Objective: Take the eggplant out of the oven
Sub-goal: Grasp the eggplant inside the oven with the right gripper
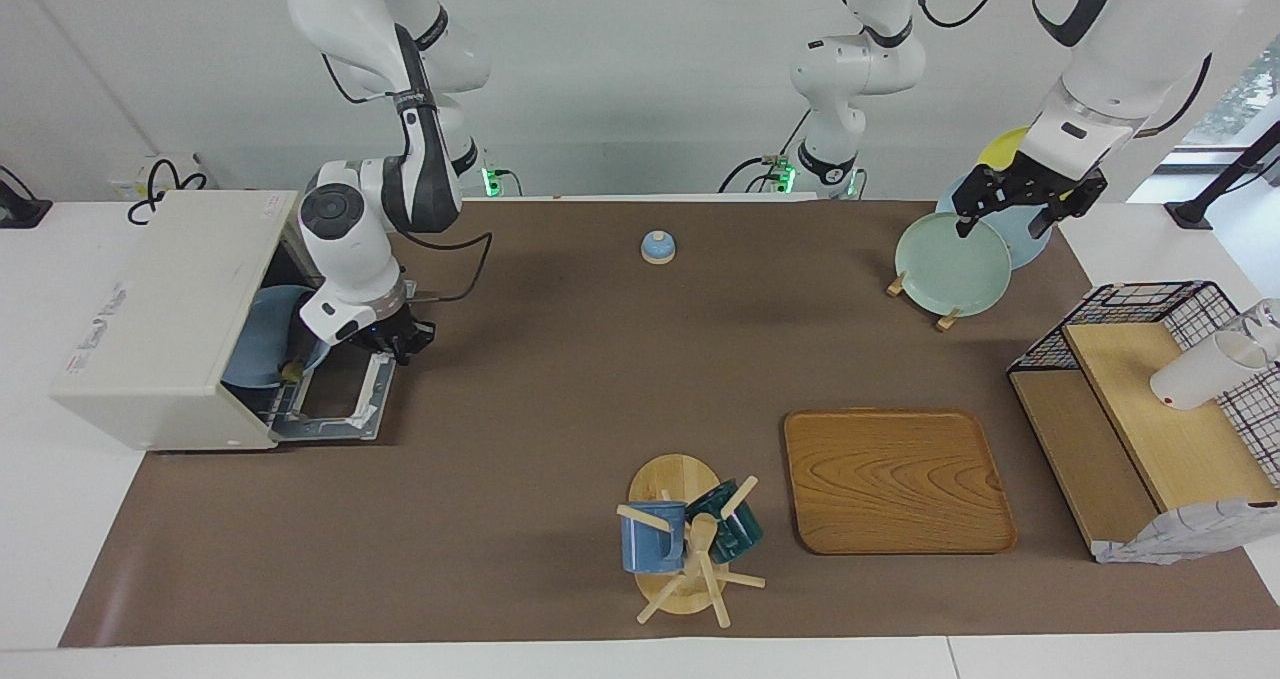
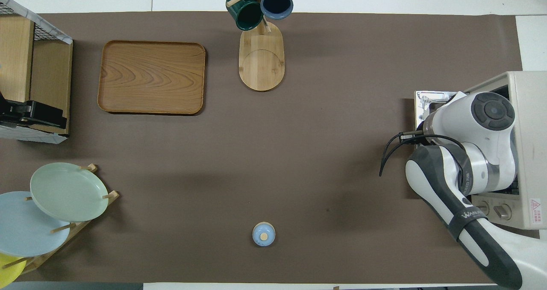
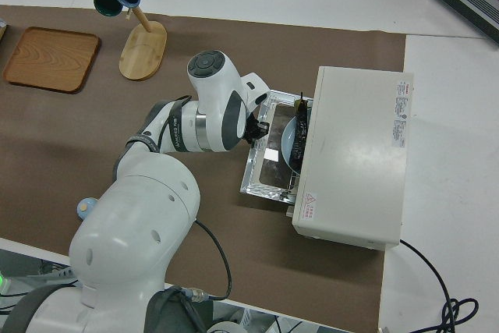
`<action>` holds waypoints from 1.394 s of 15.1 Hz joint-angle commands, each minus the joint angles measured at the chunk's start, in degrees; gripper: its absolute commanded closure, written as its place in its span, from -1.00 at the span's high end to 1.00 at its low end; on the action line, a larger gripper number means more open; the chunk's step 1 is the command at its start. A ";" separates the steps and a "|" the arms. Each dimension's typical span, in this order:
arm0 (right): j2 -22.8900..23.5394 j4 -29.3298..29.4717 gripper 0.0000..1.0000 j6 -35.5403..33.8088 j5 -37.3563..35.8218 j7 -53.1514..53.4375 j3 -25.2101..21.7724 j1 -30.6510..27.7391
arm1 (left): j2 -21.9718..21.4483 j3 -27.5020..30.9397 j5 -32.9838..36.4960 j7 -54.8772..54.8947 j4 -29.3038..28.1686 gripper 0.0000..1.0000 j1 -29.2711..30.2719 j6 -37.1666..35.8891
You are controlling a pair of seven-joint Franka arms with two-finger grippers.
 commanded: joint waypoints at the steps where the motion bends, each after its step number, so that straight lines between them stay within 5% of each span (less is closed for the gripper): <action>1: 1.19 0.15 -1.00 0.99 3.83 2.37 -0.41 1.78 | -0.88 -0.31 1.18 -0.44 -0.34 1.00 0.43 -0.36; 6: 1.29 5.06 -1.00 -6.02 4.11 5.36 -0.50 4.78 | -0.88 -0.31 1.18 -0.44 -0.34 1.00 0.43 -0.36; 7: 0.50 6.38 -0.87 -9.09 3.93 5.45 -0.50 4.95 | -0.88 -0.31 1.18 -0.36 -0.34 1.00 0.35 -0.44; 8: -0.90 7.18 -0.37 -11.82 3.15 5.54 -0.67 4.86 | -0.88 -0.31 1.27 -0.44 -0.34 1.00 0.35 -0.44; 9: -1.87 7.88 -0.21 -14.11 2.62 5.54 -0.85 4.95 | -0.88 -0.31 1.27 -0.36 -0.34 1.00 0.35 -0.36; 13: -5.57 9.38 -0.26 -21.07 -7.75 4.66 -1.03 1.98 | -0.88 -0.31 1.18 -0.45 -0.34 1.00 0.43 -0.36; 21: -7.33 2.27 -0.43 -12.20 -7.76 -0.42 -0.94 -2.87 | -0.88 -0.31 1.27 -0.36 -0.34 1.00 0.43 -0.36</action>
